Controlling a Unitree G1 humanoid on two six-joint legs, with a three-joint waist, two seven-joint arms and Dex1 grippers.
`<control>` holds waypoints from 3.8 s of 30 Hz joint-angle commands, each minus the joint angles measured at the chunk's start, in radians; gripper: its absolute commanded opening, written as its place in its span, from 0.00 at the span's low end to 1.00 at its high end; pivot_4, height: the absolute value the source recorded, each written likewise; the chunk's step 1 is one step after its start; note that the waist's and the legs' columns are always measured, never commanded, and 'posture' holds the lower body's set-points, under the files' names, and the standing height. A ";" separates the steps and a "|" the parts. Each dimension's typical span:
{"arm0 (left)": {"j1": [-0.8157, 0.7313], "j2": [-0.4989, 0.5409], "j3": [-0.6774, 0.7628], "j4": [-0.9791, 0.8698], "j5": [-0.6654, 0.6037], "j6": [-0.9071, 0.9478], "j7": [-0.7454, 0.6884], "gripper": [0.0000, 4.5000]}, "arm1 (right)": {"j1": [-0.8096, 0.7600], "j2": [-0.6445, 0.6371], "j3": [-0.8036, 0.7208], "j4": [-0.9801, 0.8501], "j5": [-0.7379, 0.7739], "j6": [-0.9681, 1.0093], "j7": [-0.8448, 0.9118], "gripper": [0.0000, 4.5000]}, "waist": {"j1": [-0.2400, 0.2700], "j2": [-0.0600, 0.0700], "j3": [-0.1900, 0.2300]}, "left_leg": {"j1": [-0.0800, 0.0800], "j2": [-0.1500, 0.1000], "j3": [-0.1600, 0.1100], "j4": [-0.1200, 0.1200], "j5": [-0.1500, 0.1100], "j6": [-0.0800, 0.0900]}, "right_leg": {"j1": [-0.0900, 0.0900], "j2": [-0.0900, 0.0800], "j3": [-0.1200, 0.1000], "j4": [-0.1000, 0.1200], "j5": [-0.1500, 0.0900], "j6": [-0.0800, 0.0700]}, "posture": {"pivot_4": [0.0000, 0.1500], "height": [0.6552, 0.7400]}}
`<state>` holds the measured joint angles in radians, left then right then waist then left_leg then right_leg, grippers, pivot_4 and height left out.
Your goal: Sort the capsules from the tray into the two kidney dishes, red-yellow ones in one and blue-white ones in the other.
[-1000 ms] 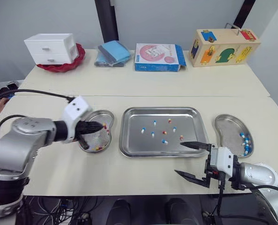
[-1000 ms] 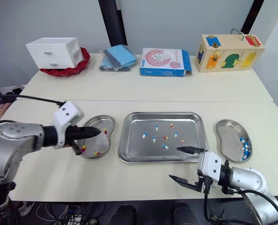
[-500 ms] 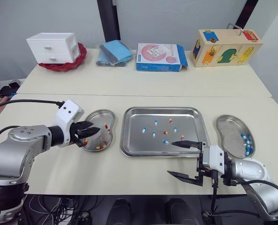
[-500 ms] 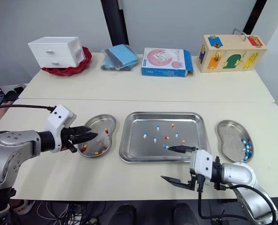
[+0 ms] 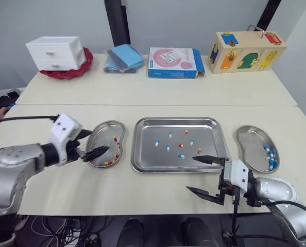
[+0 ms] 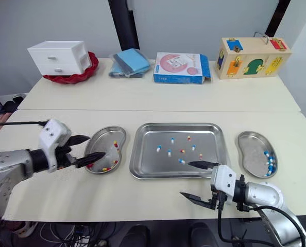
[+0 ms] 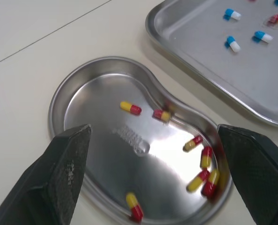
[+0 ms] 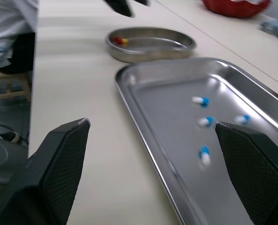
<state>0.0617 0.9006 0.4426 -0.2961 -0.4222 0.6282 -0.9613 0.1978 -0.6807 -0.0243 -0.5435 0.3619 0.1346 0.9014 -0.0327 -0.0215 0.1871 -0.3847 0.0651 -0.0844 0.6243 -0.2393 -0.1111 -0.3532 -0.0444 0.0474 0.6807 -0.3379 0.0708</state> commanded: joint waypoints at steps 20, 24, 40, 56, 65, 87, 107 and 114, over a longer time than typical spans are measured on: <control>0.419 -0.174 0.218 0.215 0.015 -0.426 -0.063 0.99 | 0.317 -0.159 -0.659 0.440 0.030 -0.091 0.203 1.00 | 0.001 -0.003 -0.002 | 0.002 0.000 0.001 0.000 0.000 0.000 | 0.002 0.000 0.001 -0.001 -0.001 -0.001 | 1.00 1.00; 0.443 -0.174 0.221 0.147 -0.001 -0.413 -0.055 0.99 | 0.302 -0.168 -0.648 0.491 0.012 -0.113 0.211 1.00 | 0.001 -0.003 -0.002 | 0.002 0.000 0.002 0.000 0.000 0.000 | 0.002 0.000 0.001 -0.001 -0.001 -0.001 | 1.00 1.00; 0.329 -0.322 -0.104 -0.113 -0.084 -0.553 -0.138 0.99 | 0.465 -0.122 -0.699 0.446 -0.006 -0.167 0.243 1.00 | 0.004 0.002 -0.004 | 0.003 -0.001 0.002 0.001 0.000 0.000 | 0.004 0.000 0.003 -0.002 -0.001 -0.001 | 1.00 1.00; 0.201 -0.391 -0.268 -0.026 -0.028 -0.630 -0.052 0.99 | 0.401 -0.097 -0.425 -0.238 0.113 0.239 0.002 1.00 | 0.001 0.004 -0.005 | 0.003 0.000 0.002 0.001 0.000 0.000 | 0.004 0.001 0.004 -0.001 -0.001 0.000 | 1.00 1.00; 0.206 -0.396 -0.294 -0.046 -0.020 -0.634 -0.015 1.00 | -0.193 -0.060 0.066 -0.206 0.006 0.503 -0.204 0.91 | 0.003 0.001 -0.004 | 0.002 0.000 0.001 0.002 0.000 0.000 | 0.003 0.002 0.004 -0.001 0.000 0.000 | 1.00 1.00; 0.201 -0.397 -0.363 -0.087 -0.004 -0.630 0.064 1.00 | -0.898 0.353 0.540 0.467 -0.284 0.628 -0.277 0.71 | 0.000 0.003 -0.003 | -0.001 0.000 -0.002 0.001 0.000 0.000 | -0.001 0.002 0.001 0.000 0.000 -0.001 | 1.00 1.00; 0.229 -0.400 -0.372 -0.091 0.012 -0.650 0.084 1.00 | -0.906 0.421 0.514 0.618 -0.332 0.626 -0.255 0.28 | 0.000 0.003 -0.002 | -0.001 0.000 -0.002 0.000 0.000 0.000 | -0.002 0.002 0.001 0.001 0.000 -0.001 | 1.00 1.00; 0.212 -0.390 -0.372 -0.075 0.005 -0.647 0.069 1.00 | -0.899 0.431 0.493 0.573 -0.324 0.594 -0.234 0.19 | 0.000 0.003 -0.002 | -0.001 0.000 -0.002 0.000 0.000 0.000 | -0.002 0.002 0.001 0.001 0.000 -0.001 | 1.00 1.00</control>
<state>0.2777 0.5026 0.0758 -0.3547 -0.4130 -0.0062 -0.8855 -0.7038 -0.2547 0.4896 0.0741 0.0297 0.7470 0.6564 -0.0331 -0.0181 0.1847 -0.3860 0.0650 -0.0867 0.6244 -0.2393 -0.1109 -0.3549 -0.0420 0.0488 0.6814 -0.3380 0.0702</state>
